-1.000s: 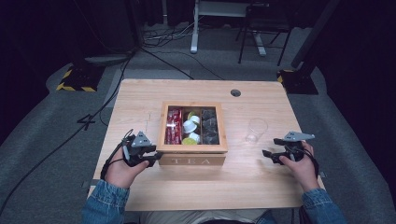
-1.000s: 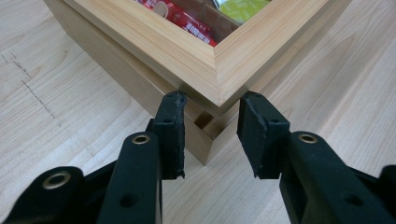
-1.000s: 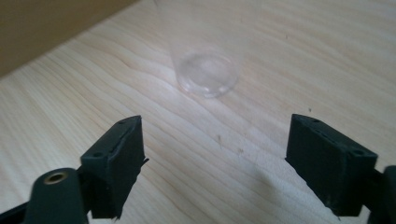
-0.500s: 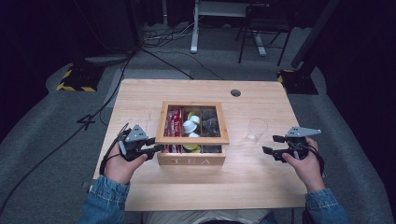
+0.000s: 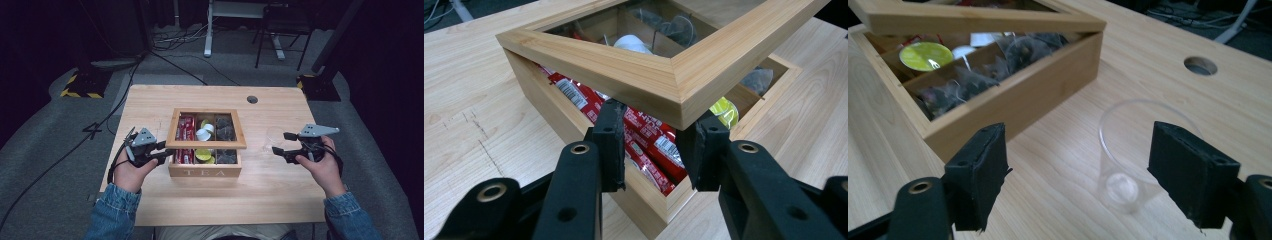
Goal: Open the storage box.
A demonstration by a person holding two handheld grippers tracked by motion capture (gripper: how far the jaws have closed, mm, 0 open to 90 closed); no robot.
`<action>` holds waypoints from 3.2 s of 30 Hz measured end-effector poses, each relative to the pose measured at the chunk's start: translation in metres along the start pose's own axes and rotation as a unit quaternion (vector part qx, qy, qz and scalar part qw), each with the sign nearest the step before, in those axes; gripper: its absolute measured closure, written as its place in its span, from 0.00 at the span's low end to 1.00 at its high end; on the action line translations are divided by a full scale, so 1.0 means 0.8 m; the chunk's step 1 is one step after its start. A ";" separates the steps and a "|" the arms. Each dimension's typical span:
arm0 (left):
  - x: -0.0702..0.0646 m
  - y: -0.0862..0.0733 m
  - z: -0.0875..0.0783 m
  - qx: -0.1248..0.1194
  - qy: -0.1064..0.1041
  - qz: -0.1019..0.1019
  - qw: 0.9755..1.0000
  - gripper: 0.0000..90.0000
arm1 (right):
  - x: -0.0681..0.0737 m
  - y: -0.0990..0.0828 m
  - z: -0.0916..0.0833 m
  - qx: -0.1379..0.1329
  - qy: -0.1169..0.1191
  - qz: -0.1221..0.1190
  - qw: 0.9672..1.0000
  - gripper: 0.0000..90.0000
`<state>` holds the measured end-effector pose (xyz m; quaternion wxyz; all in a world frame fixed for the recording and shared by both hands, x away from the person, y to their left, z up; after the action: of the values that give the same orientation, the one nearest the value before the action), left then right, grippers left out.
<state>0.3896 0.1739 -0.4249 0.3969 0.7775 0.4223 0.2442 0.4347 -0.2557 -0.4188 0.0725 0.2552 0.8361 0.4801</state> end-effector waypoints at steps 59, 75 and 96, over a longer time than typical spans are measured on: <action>-0.003 -0.007 -0.002 -0.039 0.035 0.006 0.999 0.56 | 0.083 0.081 0.097 0.051 0.038 -0.181 0.981 0.41; 0.010 -0.005 -0.001 -0.043 0.040 0.000 0.998 0.51 | 0.070 0.139 0.079 0.034 0.040 -0.198 0.979 0.60; 0.026 -0.013 -0.001 -0.035 0.057 -0.014 0.998 0.47 | 0.017 0.220 0.080 0.001 0.021 -0.178 0.984 0.66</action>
<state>0.3950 0.1952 -0.4318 0.4020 0.7422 0.4462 0.2974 0.5091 -0.1277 -0.3033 0.1394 0.0924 0.8701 0.4637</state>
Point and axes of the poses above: each handheld gripper's, and its own axes: z roughly forward along the jaws, y roughly out of its top, x roughly to its left, the point moved 5 cm from there along z, roughly forward along the jaws, and after that the axes turned 13 degrees about y, right-handed, at the moved point
